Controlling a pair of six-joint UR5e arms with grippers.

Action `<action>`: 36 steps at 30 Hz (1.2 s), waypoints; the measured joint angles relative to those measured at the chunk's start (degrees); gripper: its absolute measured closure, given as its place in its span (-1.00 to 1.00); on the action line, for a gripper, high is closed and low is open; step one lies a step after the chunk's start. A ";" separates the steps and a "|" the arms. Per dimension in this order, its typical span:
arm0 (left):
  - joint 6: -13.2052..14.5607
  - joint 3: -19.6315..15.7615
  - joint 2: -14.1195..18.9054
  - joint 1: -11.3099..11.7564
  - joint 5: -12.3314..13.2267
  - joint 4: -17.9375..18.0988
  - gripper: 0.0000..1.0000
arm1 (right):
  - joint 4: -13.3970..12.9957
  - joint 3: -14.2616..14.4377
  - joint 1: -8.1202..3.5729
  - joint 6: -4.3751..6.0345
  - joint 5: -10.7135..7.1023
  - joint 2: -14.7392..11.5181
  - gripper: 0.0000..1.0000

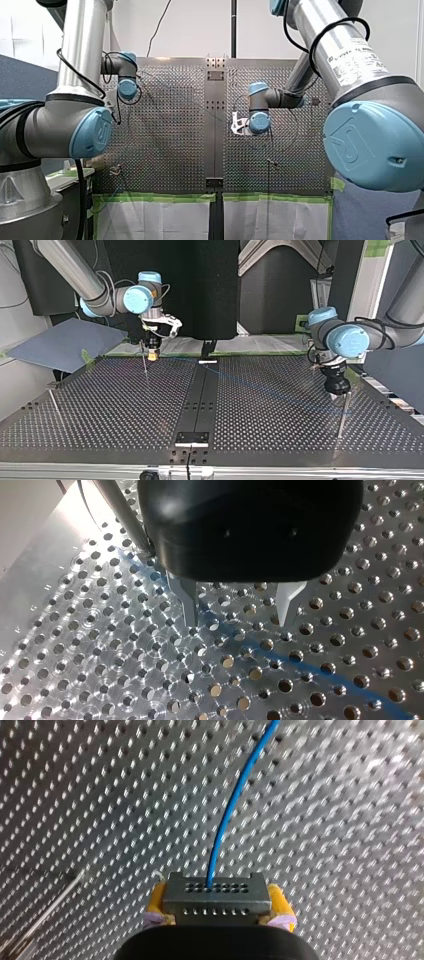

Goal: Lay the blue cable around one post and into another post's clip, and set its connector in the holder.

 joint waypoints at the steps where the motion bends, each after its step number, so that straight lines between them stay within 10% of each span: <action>1: 0.04 0.00 0.00 -0.07 -0.01 -0.01 -0.55 | -0.48 0.49 -0.19 0.04 0.19 0.00 1.00; 36: 0.46 0.00 -0.01 -0.39 0.02 -0.06 -0.55 | -17.41 17.41 -8.47 3.91 3.10 0.09 1.00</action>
